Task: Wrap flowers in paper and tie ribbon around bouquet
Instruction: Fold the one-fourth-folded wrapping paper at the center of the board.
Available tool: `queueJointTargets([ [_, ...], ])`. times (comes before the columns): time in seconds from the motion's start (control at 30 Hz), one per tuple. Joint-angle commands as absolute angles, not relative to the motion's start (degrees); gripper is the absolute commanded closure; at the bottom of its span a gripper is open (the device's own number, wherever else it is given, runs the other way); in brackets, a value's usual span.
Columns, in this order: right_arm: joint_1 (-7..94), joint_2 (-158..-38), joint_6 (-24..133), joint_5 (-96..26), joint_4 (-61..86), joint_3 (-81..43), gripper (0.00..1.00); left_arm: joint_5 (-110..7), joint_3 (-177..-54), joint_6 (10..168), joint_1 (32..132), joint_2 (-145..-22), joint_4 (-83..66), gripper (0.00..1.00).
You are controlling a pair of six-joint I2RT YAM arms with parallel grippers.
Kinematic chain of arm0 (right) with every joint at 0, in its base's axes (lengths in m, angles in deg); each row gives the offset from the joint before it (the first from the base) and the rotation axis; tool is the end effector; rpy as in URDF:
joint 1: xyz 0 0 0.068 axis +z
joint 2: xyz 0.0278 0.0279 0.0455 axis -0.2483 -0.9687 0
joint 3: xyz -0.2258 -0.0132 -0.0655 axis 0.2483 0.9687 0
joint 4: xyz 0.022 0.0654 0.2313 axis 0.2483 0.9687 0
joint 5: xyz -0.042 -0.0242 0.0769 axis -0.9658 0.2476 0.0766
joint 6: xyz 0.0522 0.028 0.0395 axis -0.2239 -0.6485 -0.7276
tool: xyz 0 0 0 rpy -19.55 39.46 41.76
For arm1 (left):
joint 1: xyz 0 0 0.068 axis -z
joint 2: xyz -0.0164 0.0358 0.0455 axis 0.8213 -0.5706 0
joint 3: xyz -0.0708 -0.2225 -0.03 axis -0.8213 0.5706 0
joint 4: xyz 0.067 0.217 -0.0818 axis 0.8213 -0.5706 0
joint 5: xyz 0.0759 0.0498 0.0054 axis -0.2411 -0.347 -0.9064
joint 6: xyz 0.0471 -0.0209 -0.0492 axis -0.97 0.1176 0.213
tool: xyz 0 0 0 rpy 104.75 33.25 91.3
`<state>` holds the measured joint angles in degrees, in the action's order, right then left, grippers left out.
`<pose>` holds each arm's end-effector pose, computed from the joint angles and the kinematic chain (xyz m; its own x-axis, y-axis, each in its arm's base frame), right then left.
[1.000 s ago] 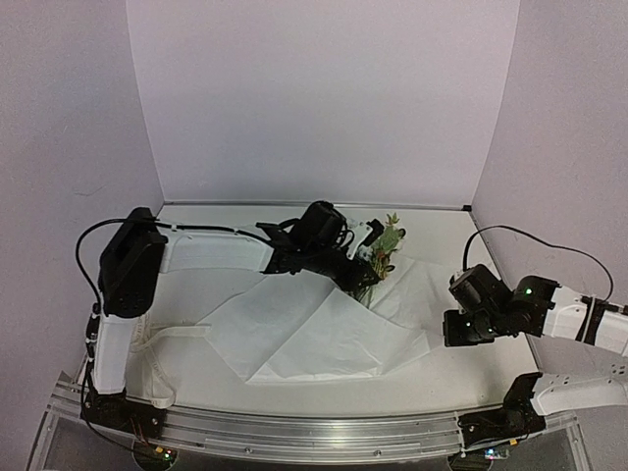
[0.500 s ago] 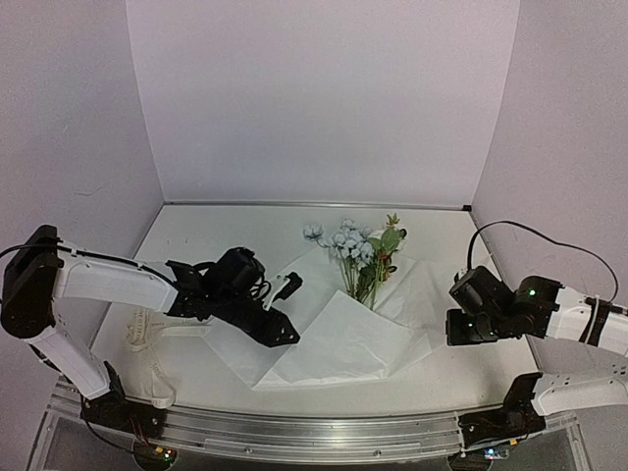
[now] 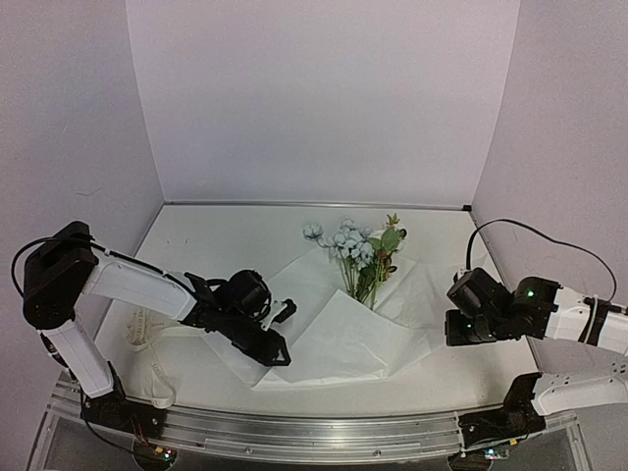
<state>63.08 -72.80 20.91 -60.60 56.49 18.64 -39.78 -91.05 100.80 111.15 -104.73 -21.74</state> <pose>0.1354 0.1276 0.1740 -0.8502 -0.0280 -0.5257 -0.0946 0.9905 0.1002 0.1528 -0.2618 0.0939 -0.7895 0.5119 -0.3385 0.6133 0.6377 -0.4660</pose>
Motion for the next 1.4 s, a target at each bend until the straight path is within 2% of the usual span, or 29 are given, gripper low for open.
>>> queueJointTargets([
  [0.0, 63.68, -72.6, 20.69, -62.48, 56.01, 16.71, 1.0, -38.04, -94.18, 101.22, 111.11, -104.81, -20.34, 0.65],
  [0.2, 64.36, -73.03, 20.97, -62.51, 55.83, 16.37, 1.0, -36.32, -94.39, 100.95, 111.12, -103.97, -18.87, 0.94],
  [0.27, 64.76, -73.54, 21.07, -62.51, 55.46, 16.09, 1.0, -36.2, -94.54, 100.74, 111.11, -104.16, -18.76, 1.0],
  [0.8, 68.49, -73.67, 20.62, -67.51, 56.5, 14.14, 1.0, -40.62, -98.47, 99.1, 106.83, -105.1, -23.77, 1.0],
  [1.07, 71.44, -80.35, 21.86, -66.18, 55.79, 8.42, 1.0, -38.7, -103.16, 96.94, 106.68, -109.57, -24.97, 1.0],
  [1.37, 74.33, -91.81, 18.59, -63.24, 54.48, -0.73, 1.0, -42.22, -103.12, 98.55, 106.54, -110.66, -27.17, 1.0],
])
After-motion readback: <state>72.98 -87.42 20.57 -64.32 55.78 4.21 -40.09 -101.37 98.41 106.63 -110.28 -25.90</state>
